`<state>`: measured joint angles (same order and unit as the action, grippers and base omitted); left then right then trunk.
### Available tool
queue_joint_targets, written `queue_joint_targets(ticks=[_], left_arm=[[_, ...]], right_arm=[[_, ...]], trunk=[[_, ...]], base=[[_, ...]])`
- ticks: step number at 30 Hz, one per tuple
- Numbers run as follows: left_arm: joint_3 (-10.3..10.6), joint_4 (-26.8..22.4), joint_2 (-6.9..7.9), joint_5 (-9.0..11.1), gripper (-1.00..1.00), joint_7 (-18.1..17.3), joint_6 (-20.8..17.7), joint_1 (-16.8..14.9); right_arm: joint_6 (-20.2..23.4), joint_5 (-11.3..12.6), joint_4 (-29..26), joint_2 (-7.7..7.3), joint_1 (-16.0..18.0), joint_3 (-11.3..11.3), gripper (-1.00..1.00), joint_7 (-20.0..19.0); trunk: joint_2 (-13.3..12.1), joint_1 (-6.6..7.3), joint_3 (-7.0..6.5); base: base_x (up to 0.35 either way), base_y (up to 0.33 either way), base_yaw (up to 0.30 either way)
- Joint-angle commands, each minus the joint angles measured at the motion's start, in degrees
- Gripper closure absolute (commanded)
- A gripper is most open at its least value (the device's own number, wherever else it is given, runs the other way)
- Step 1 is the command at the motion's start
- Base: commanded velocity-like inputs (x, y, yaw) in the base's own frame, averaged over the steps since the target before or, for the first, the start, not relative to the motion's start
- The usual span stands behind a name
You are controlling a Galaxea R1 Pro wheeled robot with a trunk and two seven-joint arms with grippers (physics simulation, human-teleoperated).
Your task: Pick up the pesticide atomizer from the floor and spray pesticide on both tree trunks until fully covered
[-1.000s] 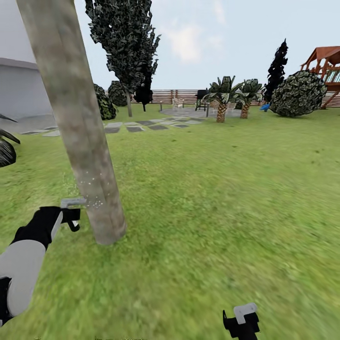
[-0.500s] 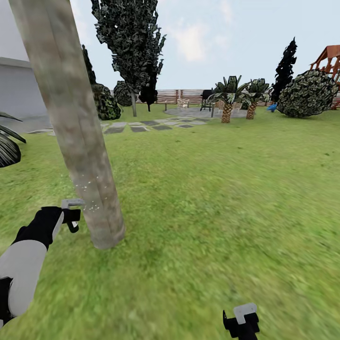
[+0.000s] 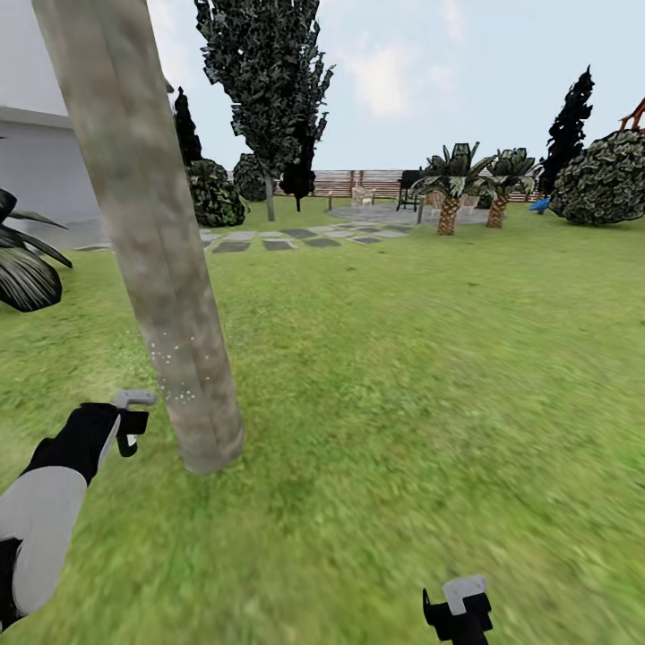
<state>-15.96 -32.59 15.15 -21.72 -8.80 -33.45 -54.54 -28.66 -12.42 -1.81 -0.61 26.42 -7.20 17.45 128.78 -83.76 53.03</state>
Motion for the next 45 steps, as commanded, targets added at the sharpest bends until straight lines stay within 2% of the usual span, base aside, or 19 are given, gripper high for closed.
queue_joint_targets(ticks=[1, 10, 25, 35, 45], left_arm=[[-0.30, -0.10, -0.08, -0.62, 1.00, -0.51, -0.21, -0.04], [-0.30, -0.10, -0.12, -0.60, 1.00, -0.51, -0.21, -0.04], [-0.18, -0.19, -0.03, -0.69, 1.00, -0.51, -0.23, -0.04], [-0.14, -0.19, -0.03, -0.79, 1.00, -0.34, -0.29, -0.08], [-0.38, -0.19, -0.03, -0.80, 1.00, 0.10, -0.21, -0.12]], right_arm=[[0.05, -0.32, 0.05, 0.00, 0.05, -0.44, -1.00, 0.57], [0.07, -0.33, 0.05, 0.00, 0.03, -0.44, -1.00, 0.57], [0.10, -0.32, 0.05, 0.00, 0.03, -0.44, -1.00, 0.57], [0.08, -0.32, 0.05, 0.00, 0.03, -0.51, -1.00, 0.57], [0.03, -0.41, 0.14, 0.00, 0.03, -0.47, -1.00, 0.57]], trunk=[[0.02, 0.00, 0.05], [0.02, 0.00, 0.05], [0.02, 0.00, 0.05], [0.02, 0.00, 0.05], [0.02, 0.00, 0.05]], base=[[0.144, -0.204, 0.001], [0.168, -0.229, 0.000], [0.005, -0.272, 0.003], [0.000, -0.273, 0.244], [0.186, -0.217, 0.025]])
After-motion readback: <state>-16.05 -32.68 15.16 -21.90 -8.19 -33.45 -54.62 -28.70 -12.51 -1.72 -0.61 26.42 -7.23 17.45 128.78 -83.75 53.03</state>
